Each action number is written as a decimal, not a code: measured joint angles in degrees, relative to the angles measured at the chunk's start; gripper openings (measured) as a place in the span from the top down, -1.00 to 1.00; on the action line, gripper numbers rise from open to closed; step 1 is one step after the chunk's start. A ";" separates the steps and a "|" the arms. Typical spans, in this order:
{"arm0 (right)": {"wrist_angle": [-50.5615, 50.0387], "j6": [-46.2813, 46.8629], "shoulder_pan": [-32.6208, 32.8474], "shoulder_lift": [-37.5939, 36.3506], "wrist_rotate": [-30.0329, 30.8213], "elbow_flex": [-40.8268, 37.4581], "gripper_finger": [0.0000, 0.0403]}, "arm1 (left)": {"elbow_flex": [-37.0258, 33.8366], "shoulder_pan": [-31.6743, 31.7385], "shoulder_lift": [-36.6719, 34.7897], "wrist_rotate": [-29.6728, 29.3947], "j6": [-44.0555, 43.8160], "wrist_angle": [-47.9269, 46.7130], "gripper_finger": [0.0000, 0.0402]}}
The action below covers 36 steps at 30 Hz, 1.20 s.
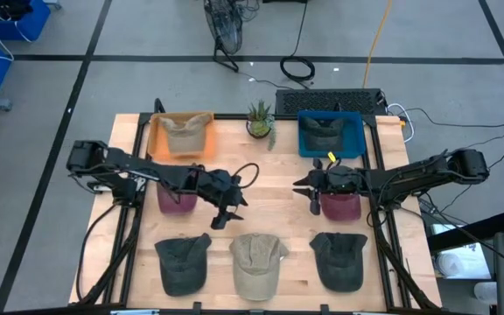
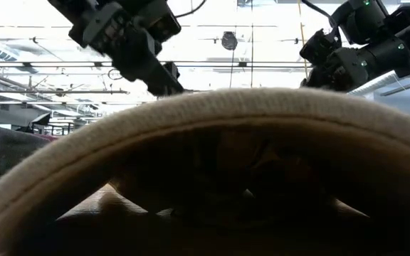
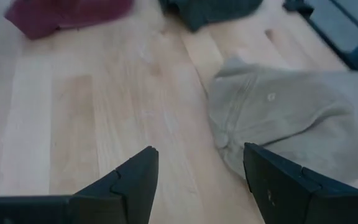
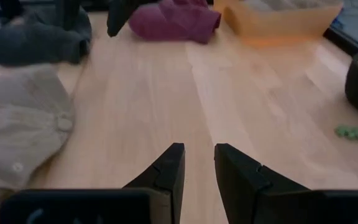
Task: Pick & Place hat
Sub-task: Put the brown cap into the orange bin
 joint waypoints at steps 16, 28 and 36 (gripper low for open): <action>-0.36 3.88 -2.55 0.04 7.67 0.00 0.62 | -0.01 -1.30 3.49 -0.41 1.70 9.41 -0.18; 1.30 7.14 -6.40 0.02 7.41 0.00 0.62 | 0.05 -3.64 4.19 -4.97 -4.80 13.21 -0.18; -2.29 13.52 -1.23 0.04 0.79 -0.04 0.62 | 0.05 -9.07 4.14 -16.17 -9.67 19.75 -0.18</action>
